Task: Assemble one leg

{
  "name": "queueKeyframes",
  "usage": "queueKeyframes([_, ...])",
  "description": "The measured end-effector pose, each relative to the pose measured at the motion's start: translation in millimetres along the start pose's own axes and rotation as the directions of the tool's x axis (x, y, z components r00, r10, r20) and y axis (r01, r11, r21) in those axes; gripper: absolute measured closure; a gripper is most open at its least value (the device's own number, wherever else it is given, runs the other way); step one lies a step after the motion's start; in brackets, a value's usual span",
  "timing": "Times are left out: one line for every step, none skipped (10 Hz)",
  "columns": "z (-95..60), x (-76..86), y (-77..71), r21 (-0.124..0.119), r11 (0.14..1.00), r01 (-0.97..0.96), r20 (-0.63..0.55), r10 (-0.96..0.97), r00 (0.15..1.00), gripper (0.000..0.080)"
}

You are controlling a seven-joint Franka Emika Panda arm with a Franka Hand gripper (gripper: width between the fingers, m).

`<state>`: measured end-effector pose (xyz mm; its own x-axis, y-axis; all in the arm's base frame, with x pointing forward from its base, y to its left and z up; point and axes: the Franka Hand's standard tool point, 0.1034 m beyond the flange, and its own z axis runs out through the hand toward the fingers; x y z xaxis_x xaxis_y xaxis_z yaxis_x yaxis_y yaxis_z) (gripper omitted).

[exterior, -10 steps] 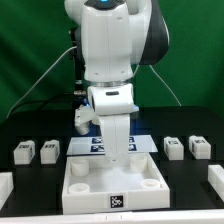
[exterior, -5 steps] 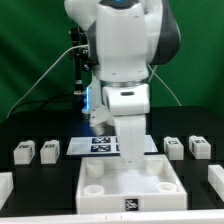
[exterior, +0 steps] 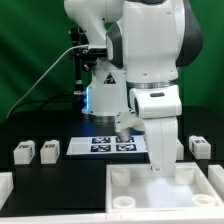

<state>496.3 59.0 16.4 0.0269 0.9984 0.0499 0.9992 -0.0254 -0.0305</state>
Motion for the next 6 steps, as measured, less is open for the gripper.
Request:
queueKeyframes([0.1, 3.3, 0.5, 0.021, 1.000, 0.008, 0.005, -0.009, 1.000, 0.0741])
queueKeyframes([0.2, 7.9, 0.4, 0.028, 1.000, 0.004, 0.007, -0.004, 1.000, 0.0741])
queueKeyframes([0.3, 12.5, 0.4, 0.027, 1.000, 0.008, 0.008, -0.008, 1.000, 0.0741])
queueKeyframes([0.4, 15.3, 0.4, 0.026, 1.000, 0.007, 0.009, -0.008, 1.000, 0.0741])
queueKeyframes([0.5, 16.9, 0.3, 0.025, 1.000, 0.003, 0.008, -0.004, 1.000, 0.0741])
queueKeyframes([0.4, 17.0, 0.3, 0.022, 1.000, 0.004, 0.008, -0.004, 1.000, 0.0741])
